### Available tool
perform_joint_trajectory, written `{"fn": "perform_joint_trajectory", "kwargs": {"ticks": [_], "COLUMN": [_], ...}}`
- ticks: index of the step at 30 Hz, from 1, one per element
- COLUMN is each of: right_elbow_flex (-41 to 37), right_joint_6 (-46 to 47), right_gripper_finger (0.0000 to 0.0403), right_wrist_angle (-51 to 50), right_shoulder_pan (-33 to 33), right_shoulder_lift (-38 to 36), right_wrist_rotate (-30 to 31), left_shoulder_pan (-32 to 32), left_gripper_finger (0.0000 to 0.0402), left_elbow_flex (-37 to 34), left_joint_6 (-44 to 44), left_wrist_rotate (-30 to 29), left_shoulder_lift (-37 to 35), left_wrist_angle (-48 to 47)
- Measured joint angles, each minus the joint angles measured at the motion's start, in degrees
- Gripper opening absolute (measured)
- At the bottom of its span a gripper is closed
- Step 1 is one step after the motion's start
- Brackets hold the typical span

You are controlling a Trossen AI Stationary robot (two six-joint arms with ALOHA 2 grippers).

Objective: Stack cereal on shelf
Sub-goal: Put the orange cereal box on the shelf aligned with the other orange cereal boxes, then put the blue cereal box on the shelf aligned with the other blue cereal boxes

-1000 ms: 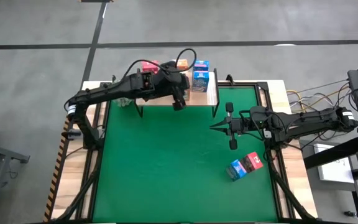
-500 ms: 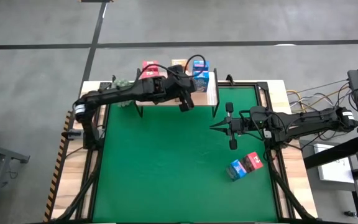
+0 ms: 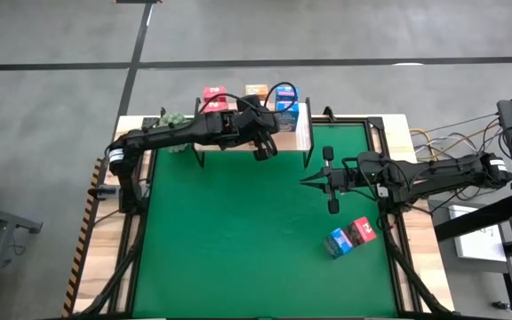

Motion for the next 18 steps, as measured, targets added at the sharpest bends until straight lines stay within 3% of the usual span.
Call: {"fn": "perform_joint_trajectory", "kwargs": {"ticks": [10,18], "right_elbow_flex": [0.0,0.0], "right_joint_6": [-0.22,-0.22], "right_gripper_finger": [0.0013,0.0013], "right_wrist_angle": [-0.02,-0.03], "right_shoulder_pan": [0.02,0.01], "right_shoulder_lift": [0.0,0.0], "right_wrist_rotate": [0.0,0.0], "left_shoulder_pan": [-0.09,-1.32], "left_gripper_finger": [0.0039,0.0039], "left_elbow_flex": [0.18,5.2], "left_joint_6": [-0.22,-0.25], "left_wrist_rotate": [0.0,0.05], "left_shoulder_lift": [-0.07,-0.1], "left_wrist_angle": [-0.23,-3.81]}}
